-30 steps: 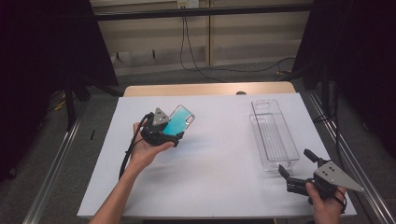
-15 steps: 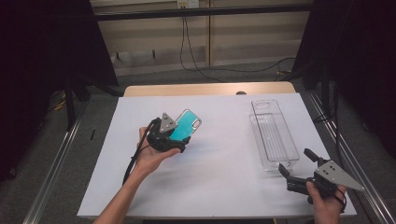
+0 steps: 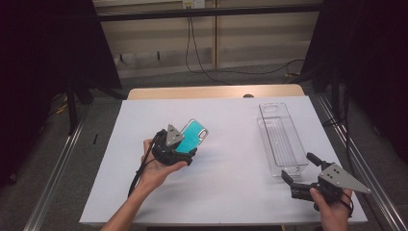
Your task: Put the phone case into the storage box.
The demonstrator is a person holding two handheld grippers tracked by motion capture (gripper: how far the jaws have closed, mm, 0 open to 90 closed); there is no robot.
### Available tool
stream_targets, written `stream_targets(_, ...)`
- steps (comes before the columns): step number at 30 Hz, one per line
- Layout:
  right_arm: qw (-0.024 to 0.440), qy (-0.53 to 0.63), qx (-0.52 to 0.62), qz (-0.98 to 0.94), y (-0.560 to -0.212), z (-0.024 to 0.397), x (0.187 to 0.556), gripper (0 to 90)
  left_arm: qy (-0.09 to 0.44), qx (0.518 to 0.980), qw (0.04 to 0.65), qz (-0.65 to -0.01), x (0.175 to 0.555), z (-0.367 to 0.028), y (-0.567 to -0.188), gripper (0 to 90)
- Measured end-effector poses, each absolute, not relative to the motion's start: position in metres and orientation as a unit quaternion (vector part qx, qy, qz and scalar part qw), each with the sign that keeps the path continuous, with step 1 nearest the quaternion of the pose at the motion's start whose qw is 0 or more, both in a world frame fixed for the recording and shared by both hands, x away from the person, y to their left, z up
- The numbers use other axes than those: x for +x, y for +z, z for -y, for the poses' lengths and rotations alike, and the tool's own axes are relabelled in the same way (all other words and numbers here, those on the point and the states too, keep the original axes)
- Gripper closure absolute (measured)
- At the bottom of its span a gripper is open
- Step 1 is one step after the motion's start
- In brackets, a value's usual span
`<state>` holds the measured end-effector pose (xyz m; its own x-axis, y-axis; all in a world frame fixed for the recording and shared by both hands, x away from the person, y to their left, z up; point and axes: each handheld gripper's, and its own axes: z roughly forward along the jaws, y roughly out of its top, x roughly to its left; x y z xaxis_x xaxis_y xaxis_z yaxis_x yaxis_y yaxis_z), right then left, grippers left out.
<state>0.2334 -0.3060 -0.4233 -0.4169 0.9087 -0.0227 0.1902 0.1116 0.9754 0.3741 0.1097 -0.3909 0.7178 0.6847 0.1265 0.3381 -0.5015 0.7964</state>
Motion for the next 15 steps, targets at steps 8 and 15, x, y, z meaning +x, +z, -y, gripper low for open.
stream_targets(8, 0.326, 0.526, 0.413, -0.668, -0.417, 0.287, 0.236, 0.0, 0.25, 0.829, 0.382, -0.322, 0.36, -0.111, -0.402, 17.2)
stream_targets(15, 0.324, 0.526, 0.398, -0.679, -0.403, 0.269, 0.245, 0.0, 0.256, 0.823, 0.393, -0.319, 0.352, -0.103, -0.399, 17.2)
